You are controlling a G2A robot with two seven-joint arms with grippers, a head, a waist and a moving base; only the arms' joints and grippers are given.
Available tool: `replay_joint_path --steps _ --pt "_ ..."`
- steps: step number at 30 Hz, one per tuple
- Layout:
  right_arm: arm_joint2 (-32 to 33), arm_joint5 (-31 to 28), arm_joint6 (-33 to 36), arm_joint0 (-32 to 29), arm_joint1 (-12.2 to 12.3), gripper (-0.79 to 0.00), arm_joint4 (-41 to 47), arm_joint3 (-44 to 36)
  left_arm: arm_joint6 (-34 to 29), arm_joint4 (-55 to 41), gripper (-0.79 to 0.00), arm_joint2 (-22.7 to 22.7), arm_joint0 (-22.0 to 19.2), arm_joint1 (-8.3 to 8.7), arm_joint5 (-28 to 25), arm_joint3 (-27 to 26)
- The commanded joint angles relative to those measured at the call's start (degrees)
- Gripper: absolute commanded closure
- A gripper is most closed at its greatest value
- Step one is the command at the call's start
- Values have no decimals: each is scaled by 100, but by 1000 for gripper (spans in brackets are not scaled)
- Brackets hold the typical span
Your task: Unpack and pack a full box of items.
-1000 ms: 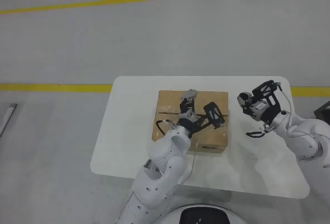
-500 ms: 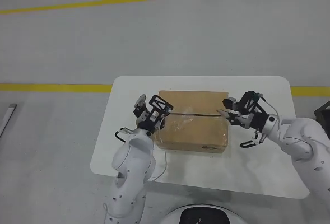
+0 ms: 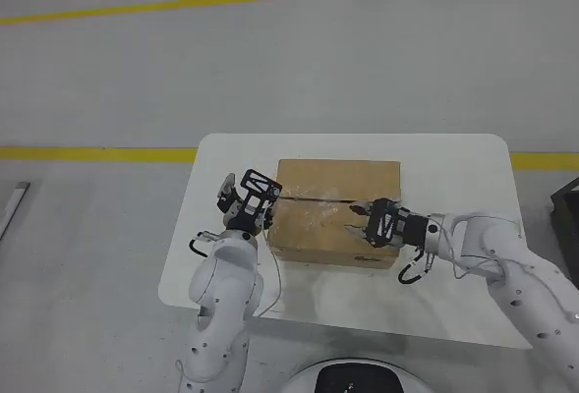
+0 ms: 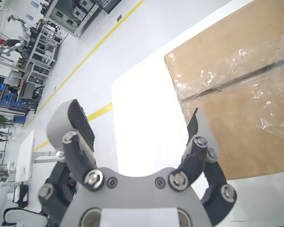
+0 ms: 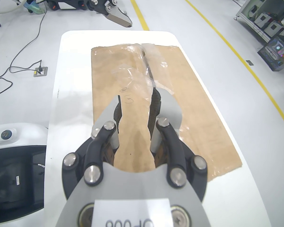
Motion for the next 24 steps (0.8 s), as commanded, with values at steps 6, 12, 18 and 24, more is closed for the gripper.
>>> replay_joint_path --steps 6,12,18,24 --pt "-30 66 8 42 -8 -785 -23 34 0 0 -785 0 0 0 0 0" --pt "-12 194 35 -26 2 -785 -198 -134 0 0 -785 0 0 0 0 0" --pt "-121 236 129 -36 7 -785 -528 -309 102 3 -785 -163 75 21 195 -11" --pt "-488 369 136 214 -67 -360 -742 -99 -267 3 -785 -473 81 24 747 48"
